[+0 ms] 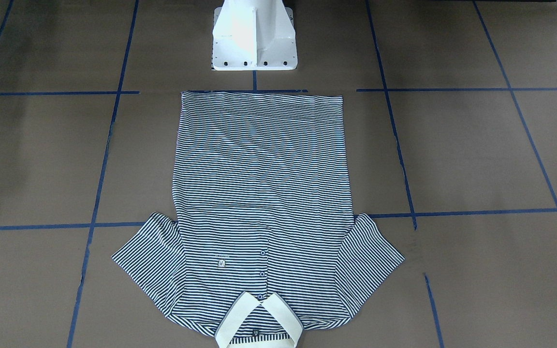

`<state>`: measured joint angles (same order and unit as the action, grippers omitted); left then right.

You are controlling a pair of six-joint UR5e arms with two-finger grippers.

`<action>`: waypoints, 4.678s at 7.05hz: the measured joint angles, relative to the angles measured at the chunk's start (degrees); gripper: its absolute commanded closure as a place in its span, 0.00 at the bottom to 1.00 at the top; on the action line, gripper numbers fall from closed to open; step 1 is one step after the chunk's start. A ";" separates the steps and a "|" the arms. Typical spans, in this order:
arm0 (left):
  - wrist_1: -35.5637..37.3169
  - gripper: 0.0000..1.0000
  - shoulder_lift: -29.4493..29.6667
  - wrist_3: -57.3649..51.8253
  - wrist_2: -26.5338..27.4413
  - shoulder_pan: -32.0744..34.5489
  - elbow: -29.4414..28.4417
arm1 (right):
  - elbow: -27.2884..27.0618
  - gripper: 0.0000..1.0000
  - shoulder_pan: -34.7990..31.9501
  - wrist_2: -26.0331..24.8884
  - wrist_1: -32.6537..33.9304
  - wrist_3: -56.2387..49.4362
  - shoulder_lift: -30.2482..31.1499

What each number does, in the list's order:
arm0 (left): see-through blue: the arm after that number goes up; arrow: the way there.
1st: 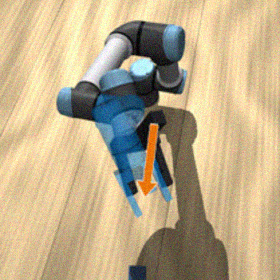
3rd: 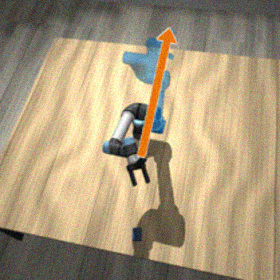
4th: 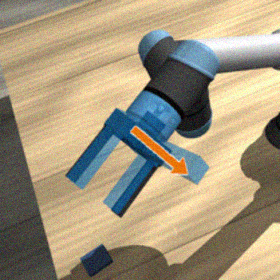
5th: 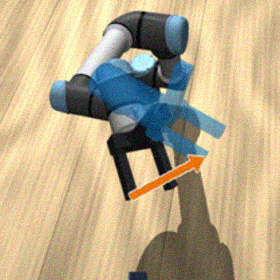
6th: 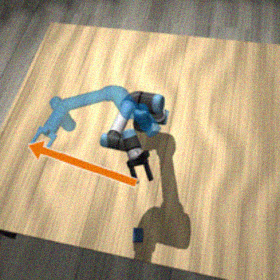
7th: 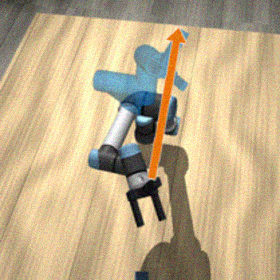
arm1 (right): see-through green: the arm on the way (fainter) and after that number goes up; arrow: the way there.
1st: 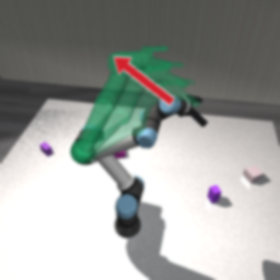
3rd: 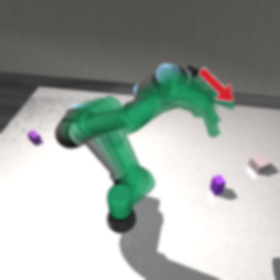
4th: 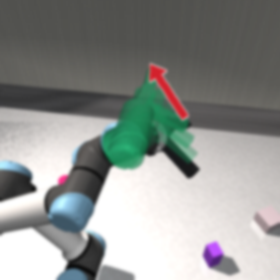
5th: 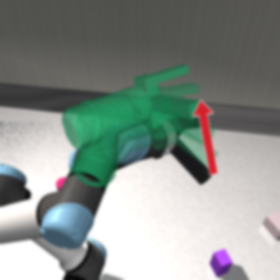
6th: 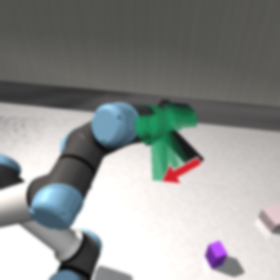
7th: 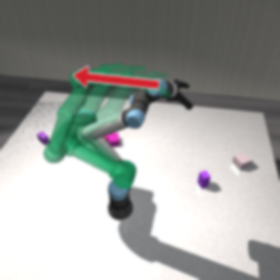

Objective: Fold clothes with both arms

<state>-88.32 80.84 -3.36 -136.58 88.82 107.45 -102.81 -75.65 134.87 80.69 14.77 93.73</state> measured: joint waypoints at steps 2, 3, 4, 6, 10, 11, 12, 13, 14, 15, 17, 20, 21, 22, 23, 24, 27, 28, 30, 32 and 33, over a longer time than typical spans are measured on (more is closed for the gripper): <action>-0.16 0.00 0.09 -0.15 -0.03 -0.01 0.17 | 6.58 0.03 9.21 -5.59 -2.67 18.39 -12.43; -0.18 0.00 0.24 -0.18 0.01 -0.03 0.46 | 12.13 0.09 13.30 -8.46 -5.30 27.76 -19.71; -0.18 0.00 0.36 -0.26 0.05 -0.07 0.75 | 18.28 0.13 16.87 -12.02 -10.66 37.83 -25.56; -0.25 0.00 0.44 -0.42 0.08 -0.12 0.97 | 31.44 0.22 22.51 -18.97 -23.41 56.06 -34.61; -0.26 0.00 0.51 -0.50 0.08 -0.14 1.01 | 37.09 0.48 25.14 -21.59 -26.27 60.82 -37.65; -0.24 0.00 0.50 -0.50 0.08 -0.14 1.00 | 37.25 0.99 25.24 -21.78 -26.28 60.88 -37.66; -0.25 0.00 0.48 -0.53 0.08 -0.13 0.96 | 37.30 1.00 25.26 -21.97 -26.27 61.10 -37.72; -0.27 0.00 0.46 -0.55 0.08 -0.14 0.95 | 37.31 1.00 25.31 -22.07 -26.24 61.25 -37.76; -0.27 0.00 0.46 -0.53 0.08 -0.13 0.97 | 37.24 1.00 25.41 -22.08 -26.27 61.30 -37.83; -0.28 0.00 0.46 -0.51 0.06 -0.14 1.00 | 36.89 1.00 25.46 -22.08 -26.28 61.55 -38.20; -0.28 0.00 0.45 -0.49 -0.10 -0.14 1.10 | 35.87 1.00 26.72 -22.03 -25.81 64.12 -41.74; -0.28 0.00 0.45 -0.19 -2.28 -0.14 1.39 | 39.66 1.00 31.87 -27.32 -23.50 71.88 -51.15; -0.27 0.00 0.45 -0.12 -2.46 -0.14 1.41 | 42.65 1.00 32.48 -28.93 -23.27 72.46 -53.83; -0.27 0.00 0.45 -0.09 -2.52 -0.14 1.44 | 44.90 0.43 32.69 -30.24 -23.23 72.67 -55.49; -0.28 0.00 0.51 -0.05 -2.59 -0.14 1.48 | 46.09 0.00 32.80 -31.00 -23.25 72.69 -56.21; -1.25 0.00 0.68 0.09 -2.85 -0.19 1.60 | 46.44 0.00 32.92 -31.33 -23.35 72.57 -56.49; -17.48 0.00 4.23 12.45 -7.84 -5.79 -2.41 | 42.40 0.00 33.14 -31.77 -23.22 70.92 -54.91; -22.58 0.00 8.60 22.36 -7.17 -9.78 -5.63 | 38.19 0.00 32.87 -31.61 -22.93 70.62 -52.25; -25.71 0.04 22.74 44.38 -3.22 -18.97 -15.39 | 29.22 0.00 32.62 -30.86 -22.81 70.70 -46.43; -27.52 0.14 35.10 58.39 4.77 -28.05 -25.71 | 23.53 0.00 29.92 -26.61 -23.48 70.26 -41.22; -30.59 0.16 38.90 62.38 7.97 -30.50 -30.92 | 22.22 0.00 27.68 -23.94 -24.62 69.32 -38.46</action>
<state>-118.91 119.75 59.02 -128.61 58.32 76.53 -80.59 -47.97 110.93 56.08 84.09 55.28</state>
